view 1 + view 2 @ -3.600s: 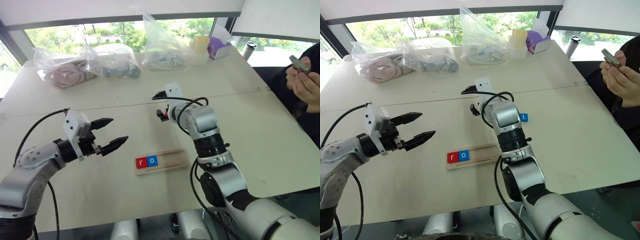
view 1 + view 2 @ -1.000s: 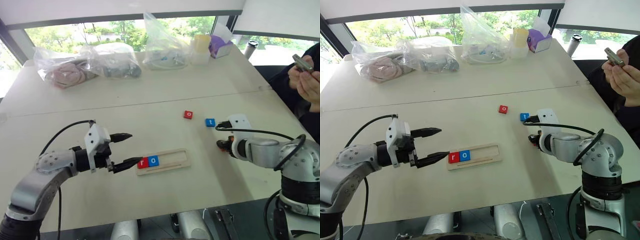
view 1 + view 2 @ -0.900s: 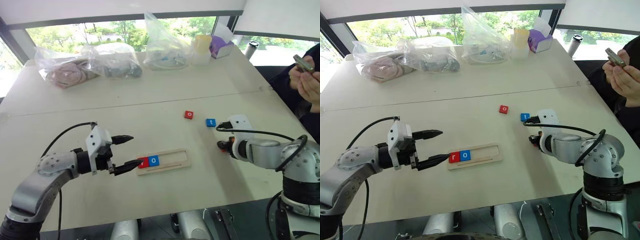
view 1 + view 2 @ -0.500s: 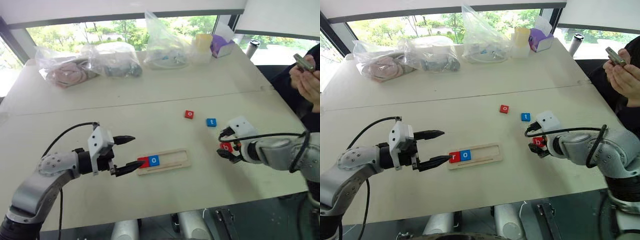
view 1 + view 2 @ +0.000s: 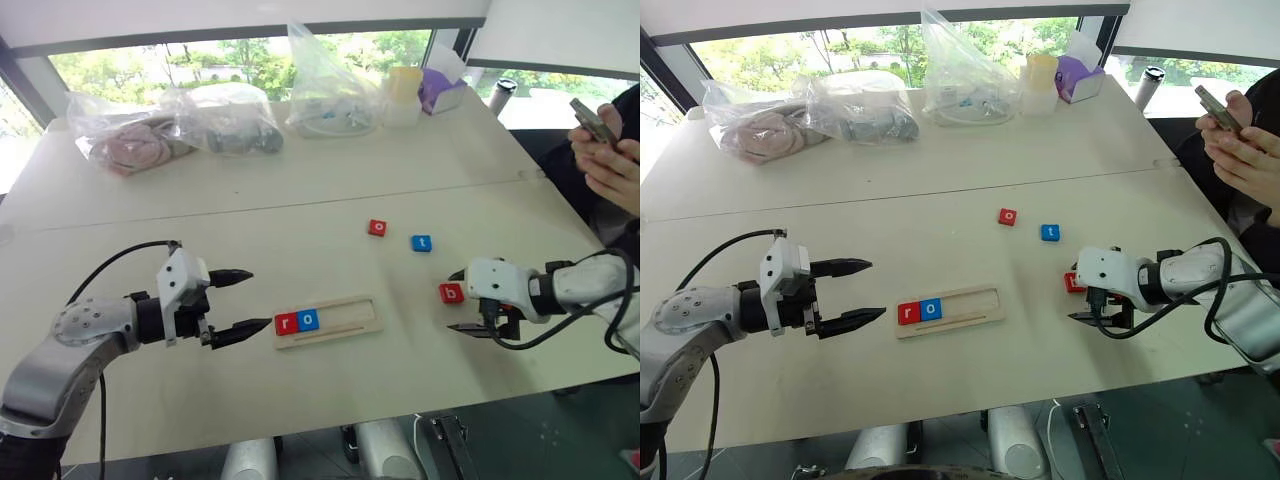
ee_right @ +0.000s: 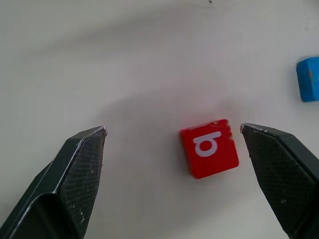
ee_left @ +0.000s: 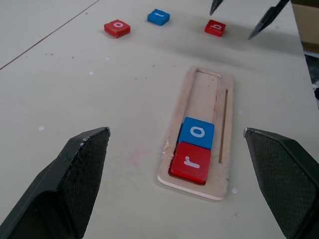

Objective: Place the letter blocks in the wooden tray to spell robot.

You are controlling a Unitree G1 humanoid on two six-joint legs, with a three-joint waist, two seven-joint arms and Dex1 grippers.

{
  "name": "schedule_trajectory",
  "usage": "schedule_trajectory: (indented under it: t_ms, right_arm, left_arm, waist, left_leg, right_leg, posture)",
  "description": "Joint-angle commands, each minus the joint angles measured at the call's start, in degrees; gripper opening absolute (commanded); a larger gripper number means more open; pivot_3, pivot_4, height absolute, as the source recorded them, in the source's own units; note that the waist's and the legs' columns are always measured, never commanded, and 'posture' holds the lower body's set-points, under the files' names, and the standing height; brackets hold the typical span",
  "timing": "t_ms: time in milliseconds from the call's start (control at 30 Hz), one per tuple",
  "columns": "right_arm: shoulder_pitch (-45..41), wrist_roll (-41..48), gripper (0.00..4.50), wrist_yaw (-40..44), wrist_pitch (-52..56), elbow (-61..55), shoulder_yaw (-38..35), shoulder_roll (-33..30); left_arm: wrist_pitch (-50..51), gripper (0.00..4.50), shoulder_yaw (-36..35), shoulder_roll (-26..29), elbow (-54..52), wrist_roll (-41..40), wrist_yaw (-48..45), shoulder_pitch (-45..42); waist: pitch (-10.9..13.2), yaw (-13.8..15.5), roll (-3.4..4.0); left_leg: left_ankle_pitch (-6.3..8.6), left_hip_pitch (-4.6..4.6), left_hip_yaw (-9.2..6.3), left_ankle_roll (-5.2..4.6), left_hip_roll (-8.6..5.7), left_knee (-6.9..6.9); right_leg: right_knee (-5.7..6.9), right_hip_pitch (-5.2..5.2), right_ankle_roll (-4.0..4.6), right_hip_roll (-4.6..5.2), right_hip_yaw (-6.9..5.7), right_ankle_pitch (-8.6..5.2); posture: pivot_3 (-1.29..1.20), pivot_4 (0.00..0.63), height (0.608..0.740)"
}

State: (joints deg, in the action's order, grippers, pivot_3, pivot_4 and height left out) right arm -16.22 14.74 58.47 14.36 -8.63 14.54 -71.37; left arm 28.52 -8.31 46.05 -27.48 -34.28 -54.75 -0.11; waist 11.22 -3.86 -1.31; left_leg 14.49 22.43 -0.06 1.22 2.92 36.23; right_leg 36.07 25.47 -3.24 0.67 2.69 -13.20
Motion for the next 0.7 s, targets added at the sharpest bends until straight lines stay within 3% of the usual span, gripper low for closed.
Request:
schedule_trajectory:
  t_ms: [33,167,533,633,700]
  right_arm:
    - [-2.8,-2.3,4.44,4.8,-3.4,4.2,-0.9,2.0]
    - [-6.0,-4.6,4.44,10.5,-6.1,11.9,-0.1,4.9]
    - [-11.0,-9.6,4.44,16.3,-8.2,26.6,0.6,11.2]
    - [-11.8,-10.7,3.56,17.0,-9.0,28.9,0.8,12.0]
    - [-12.6,-11.2,2.61,17.3,-9.2,30.3,0.8,12.8]
  left_arm:
    - [0.2,4.50,-1.1,0.2,-3.3,-1.2,0.5,-0.1]
    - [1.1,4.50,-0.1,0.4,-4.3,-1.3,0.5,-1.1]
    - [0.8,4.50,1.3,0.0,-4.4,0.2,1.0,-1.7]
    - [0.7,4.50,1.3,0.1,-4.6,0.3,1.2,-1.4]
    - [0.7,4.50,1.0,0.2,-4.5,0.2,1.3,-1.4]
  waist:
    - [0.0,0.1,0.01]
    - [0.0,0.3,0.01]
    - [0.0,1.0,-0.05]
    - [-0.1,1.1,-0.14]
    - [-0.1,1.1,-0.13]
  left_leg:
    - [0.00,0.00,-0.01,0.00,0.00,-0.01]
    - [0.00,0.00,-0.04,-0.01,0.00,0.00]
    - [-0.01,-0.13,-0.06,-0.01,-0.01,0.21]
    - [-0.01,-0.15,-0.08,-0.01,0.00,0.38]
    - [-0.01,-0.15,-0.08,-0.01,0.00,0.55]
  right_leg:
    - [0.04,0.00,0.00,0.00,0.00,0.00]
    - [0.07,-0.02,0.00,-0.04,0.00,0.02]
    - [0.13,-0.24,0.01,-0.05,0.01,0.07]
    - [0.13,-0.36,0.01,-0.05,0.01,0.09]
    - [0.13,-0.42,0.00,-0.05,0.01,0.11]
  posture:
    - [0.00,0.150,0.740]
    - [0.00,0.150,0.740]
    - [0.00,0.150,0.740]
    - [0.00,0.150,0.740]
    - [0.00,0.150,0.740]
